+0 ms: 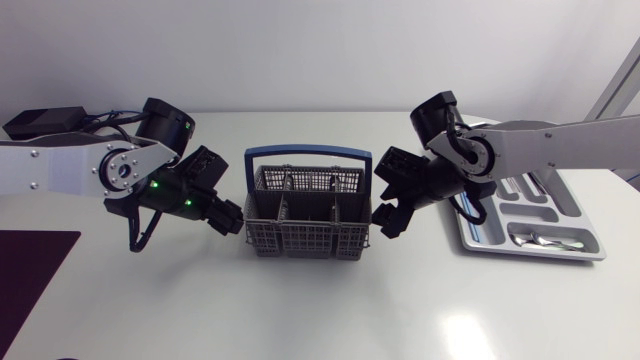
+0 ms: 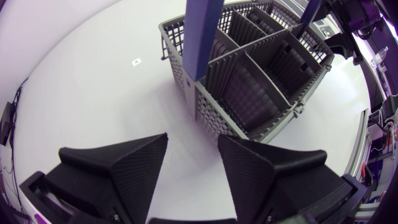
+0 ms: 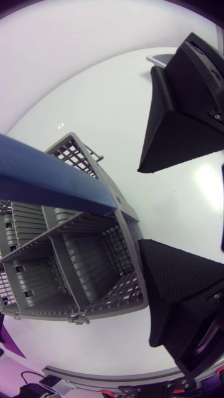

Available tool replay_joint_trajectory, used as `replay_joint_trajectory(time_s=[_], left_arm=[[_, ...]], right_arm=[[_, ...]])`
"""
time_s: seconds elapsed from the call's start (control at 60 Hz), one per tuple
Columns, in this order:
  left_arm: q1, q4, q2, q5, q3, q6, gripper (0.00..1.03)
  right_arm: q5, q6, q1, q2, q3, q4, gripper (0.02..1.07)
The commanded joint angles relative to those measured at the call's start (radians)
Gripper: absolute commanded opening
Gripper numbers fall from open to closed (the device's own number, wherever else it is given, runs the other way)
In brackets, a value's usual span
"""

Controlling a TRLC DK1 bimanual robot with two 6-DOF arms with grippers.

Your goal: Unload the cutlery basket into the drawer organizer.

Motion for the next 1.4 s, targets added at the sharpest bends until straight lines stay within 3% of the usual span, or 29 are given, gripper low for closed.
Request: replay_joint_trajectory(time_s=[0.0, 0.367, 0.45, 0.483, 0.633, 0.733, 0.833, 1.2, 1.383], left_arm=[[-0.039, 0.019, 0.009, 0.047, 0.008, 0.014, 0.59], [-0.076, 0.016, 0.001, 0.047, -0.006, 0.008, 0.60], [-0.062, 0.016, -0.002, 0.047, -0.003, 0.009, 0.60], [-0.057, 0.014, -0.005, 0.046, -0.004, 0.011, 0.60], [0.010, 0.014, -0.066, 0.046, -0.014, 0.017, 0.71], [0.076, 0.017, -0.146, 0.046, -0.026, 0.014, 0.95], [0.142, 0.062, -0.259, 0.046, -0.064, 0.008, 0.98], [0.252, 0.077, -0.537, 0.051, -0.172, 0.038, 0.99], [0.271, 0.187, -0.701, 0.043, -0.285, 0.049, 0.99]], right_arm=[[-0.015, 0.035, 0.022, -0.008, 0.001, 0.006, 0.82], [0.023, 0.041, 0.014, -0.011, -0.024, 0.023, 0.91], [0.051, 0.041, 0.014, -0.020, -0.042, 0.037, 1.03], [0.055, 0.039, 0.012, -0.025, -0.048, 0.037, 1.03], [0.103, 0.039, -0.018, -0.101, -0.100, 0.044, 1.03], [0.127, 0.036, -0.055, -0.183, -0.137, 0.044, 1.03], [0.149, 0.032, -0.101, -0.278, -0.182, 0.051, 1.03], [0.187, 0.049, -0.198, -0.634, -0.346, 0.121, 1.03], [0.163, 0.098, -0.270, -0.753, -0.413, 0.144, 1.03]])
